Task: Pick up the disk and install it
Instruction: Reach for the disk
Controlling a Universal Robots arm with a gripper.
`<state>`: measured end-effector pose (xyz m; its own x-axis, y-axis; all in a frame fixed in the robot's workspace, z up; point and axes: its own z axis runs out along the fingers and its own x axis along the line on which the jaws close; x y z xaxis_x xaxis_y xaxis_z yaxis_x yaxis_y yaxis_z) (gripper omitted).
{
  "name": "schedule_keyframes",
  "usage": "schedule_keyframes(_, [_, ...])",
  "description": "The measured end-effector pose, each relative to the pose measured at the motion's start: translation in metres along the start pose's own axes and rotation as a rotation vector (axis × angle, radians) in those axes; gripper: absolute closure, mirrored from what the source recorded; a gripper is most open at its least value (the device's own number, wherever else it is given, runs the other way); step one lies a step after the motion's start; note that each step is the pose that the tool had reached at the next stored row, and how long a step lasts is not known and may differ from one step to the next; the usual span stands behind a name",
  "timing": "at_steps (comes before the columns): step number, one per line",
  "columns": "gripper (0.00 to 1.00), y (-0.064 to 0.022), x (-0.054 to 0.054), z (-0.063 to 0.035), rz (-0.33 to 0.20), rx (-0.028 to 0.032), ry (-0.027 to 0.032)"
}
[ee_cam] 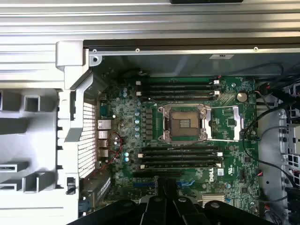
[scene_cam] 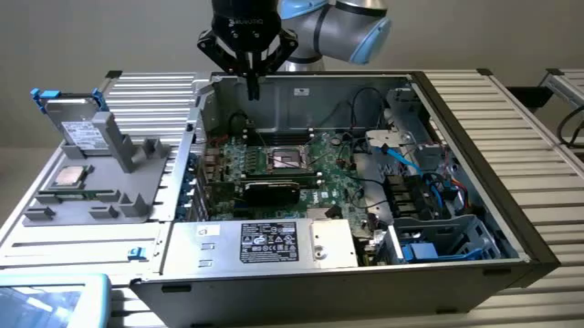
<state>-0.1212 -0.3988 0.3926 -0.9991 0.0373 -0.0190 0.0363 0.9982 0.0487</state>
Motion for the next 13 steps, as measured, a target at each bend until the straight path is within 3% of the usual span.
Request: schedule_keyframes(13, [0.89, 0.0, 0.0, 0.0, 0.0, 0.0, 0.0])
